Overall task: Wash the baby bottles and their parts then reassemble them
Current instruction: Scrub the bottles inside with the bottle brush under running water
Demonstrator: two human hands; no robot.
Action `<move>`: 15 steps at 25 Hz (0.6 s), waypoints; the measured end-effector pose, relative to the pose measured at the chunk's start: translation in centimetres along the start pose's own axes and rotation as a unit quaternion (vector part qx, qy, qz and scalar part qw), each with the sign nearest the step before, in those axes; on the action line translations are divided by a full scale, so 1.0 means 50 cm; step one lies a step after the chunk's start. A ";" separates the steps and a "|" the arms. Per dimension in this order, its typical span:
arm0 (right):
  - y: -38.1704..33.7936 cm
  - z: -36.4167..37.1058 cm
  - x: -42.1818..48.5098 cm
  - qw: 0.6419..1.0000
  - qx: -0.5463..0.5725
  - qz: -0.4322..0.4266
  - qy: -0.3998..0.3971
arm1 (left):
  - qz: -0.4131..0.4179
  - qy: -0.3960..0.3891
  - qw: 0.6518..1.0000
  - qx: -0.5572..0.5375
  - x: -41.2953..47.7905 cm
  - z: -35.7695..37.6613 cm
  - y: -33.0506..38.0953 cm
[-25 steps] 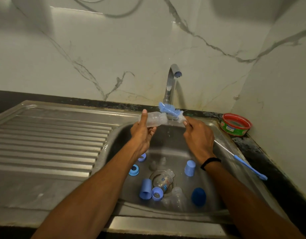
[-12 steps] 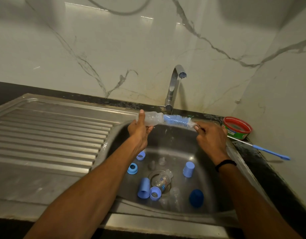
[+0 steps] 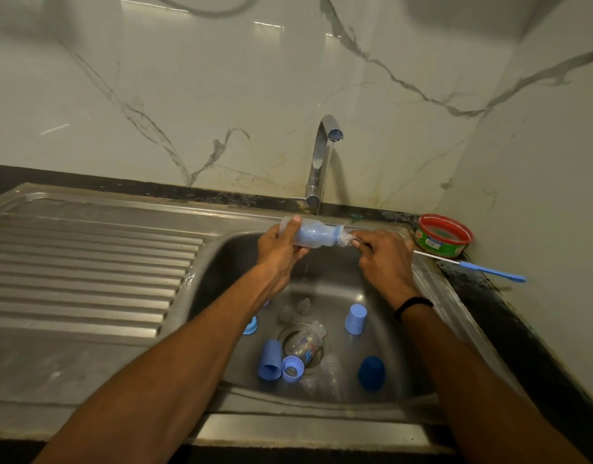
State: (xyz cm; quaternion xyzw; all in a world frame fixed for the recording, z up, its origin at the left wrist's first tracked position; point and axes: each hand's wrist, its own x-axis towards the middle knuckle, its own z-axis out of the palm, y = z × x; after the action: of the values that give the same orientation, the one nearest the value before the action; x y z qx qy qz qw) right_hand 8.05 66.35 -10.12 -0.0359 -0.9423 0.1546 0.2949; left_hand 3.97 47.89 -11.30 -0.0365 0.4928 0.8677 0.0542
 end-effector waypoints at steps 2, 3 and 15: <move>-0.006 -0.001 -0.002 1.000 -0.003 0.000 -0.003 | -0.013 -0.010 1.000 -0.004 -0.007 0.006 0.002; -0.010 -0.004 -0.002 1.000 0.005 -0.003 -0.001 | -0.010 -0.001 1.000 -0.005 -0.005 0.005 0.006; -0.016 -0.008 0.001 0.994 0.103 0.003 -0.036 | -0.015 -0.004 1.000 0.015 0.001 0.003 0.014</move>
State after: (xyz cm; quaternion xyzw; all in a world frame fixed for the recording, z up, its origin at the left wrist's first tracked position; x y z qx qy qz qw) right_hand 8.24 65.72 -9.55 -0.0030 -0.9312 0.2532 0.2622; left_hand 3.83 47.64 -10.64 -0.0401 0.5050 0.8594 0.0696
